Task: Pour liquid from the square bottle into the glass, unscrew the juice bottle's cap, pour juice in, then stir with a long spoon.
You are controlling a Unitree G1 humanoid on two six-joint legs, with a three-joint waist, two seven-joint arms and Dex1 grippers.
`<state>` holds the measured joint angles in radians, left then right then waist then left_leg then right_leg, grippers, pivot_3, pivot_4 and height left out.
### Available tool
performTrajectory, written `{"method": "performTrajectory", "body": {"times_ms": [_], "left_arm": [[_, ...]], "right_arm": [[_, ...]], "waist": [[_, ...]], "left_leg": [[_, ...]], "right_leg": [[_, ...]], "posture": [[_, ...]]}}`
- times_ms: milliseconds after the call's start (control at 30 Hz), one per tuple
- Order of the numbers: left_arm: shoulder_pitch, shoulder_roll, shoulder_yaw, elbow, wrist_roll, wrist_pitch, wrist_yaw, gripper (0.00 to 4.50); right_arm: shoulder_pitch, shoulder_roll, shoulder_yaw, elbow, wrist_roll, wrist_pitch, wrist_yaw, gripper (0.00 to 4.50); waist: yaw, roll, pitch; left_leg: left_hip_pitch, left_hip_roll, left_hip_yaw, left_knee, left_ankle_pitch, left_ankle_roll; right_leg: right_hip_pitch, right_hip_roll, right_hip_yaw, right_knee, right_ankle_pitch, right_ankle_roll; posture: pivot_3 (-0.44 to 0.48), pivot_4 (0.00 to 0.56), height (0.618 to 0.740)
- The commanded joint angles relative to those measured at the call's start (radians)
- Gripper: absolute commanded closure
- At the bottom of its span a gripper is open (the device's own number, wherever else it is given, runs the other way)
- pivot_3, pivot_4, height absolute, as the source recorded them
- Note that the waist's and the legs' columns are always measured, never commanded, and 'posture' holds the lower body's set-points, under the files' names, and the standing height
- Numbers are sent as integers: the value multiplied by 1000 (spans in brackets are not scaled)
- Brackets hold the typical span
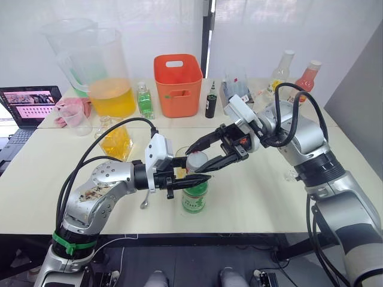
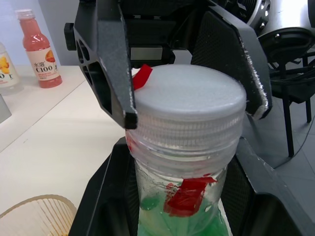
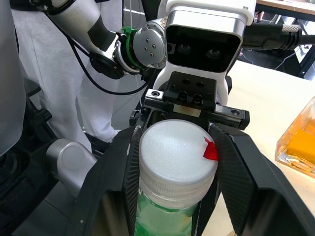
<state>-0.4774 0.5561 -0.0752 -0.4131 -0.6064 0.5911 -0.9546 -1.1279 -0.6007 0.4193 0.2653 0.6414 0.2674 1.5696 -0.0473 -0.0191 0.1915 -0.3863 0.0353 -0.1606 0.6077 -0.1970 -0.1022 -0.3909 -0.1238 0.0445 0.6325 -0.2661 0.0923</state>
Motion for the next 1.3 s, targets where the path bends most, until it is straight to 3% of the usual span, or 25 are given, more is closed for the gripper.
{"method": "performTrajectory", "body": {"times_ms": [33,100,133,333,467,633,833,1000,1300], "left_arm": [[8,5,-30,3,-14,32,-13,2883],[3,5,-35,10,-13,29,-16,2883],[-1,6,-37,12,-12,29,-17,2883],[-20,5,-44,31,-17,24,-26,2883],[-34,-2,-53,54,-17,15,-41,2883],[-61,-23,-75,95,-8,-4,-68,2883],[-81,-35,-99,132,13,-24,-102,2883],[-88,-41,-100,150,22,-35,-117,2883],[-82,-43,-92,149,29,-41,-120,2883]], "right_arm": [[-27,-16,-59,-37,10,23,45,857],[-21,-17,-94,-60,-1,36,40,84],[-16,-23,-113,-87,4,56,25,36],[141,-81,-289,-411,99,275,-247,36],[292,-57,-381,-629,143,455,-567,36],[408,-15,-432,-822,165,604,-859,36],[435,10,-448,-922,226,724,-1029,36],[435,-4,-453,-941,252,778,-1084,36],[437,-18,-451,-931,281,775,-1087,2747]], "waist": [[1,0,0],[1,0,0],[1,0,0],[10,0,0],[7,0,0],[11,0,0],[17,0,0],[21,0,0],[26,0,0]], "left_leg": [[0,0,0,0,0,0],[-2,0,0,0,0,0],[-2,0,0,0,0,0],[-3,0,-1,0,0,0],[-3,0,0,1,0,1],[-3,0,-1,1,0,1],[-3,-1,-1,2,0,1],[-3,0,-1,2,0,1],[-3,0,-1,2,0,1]], "right_leg": [[0,0,0,0,0,0],[-1,0,0,0,2,-3],[-2,0,0,0,3,-4],[-2,0,-1,-1,3,-6],[-2,0,0,0,3,-6],[-2,0,0,0,3,-6],[-1,0,0,-1,4,-6],[-1,0,-1,-1,3,-6],[-1,0,-1,-1,3,-5]], "posture": [[0,150,740],[0,150,740],[0,150,740],[0,150,740],[0,150,740],[0,150,740],[0,150,740],[0,150,740],[0,150,740]]}}
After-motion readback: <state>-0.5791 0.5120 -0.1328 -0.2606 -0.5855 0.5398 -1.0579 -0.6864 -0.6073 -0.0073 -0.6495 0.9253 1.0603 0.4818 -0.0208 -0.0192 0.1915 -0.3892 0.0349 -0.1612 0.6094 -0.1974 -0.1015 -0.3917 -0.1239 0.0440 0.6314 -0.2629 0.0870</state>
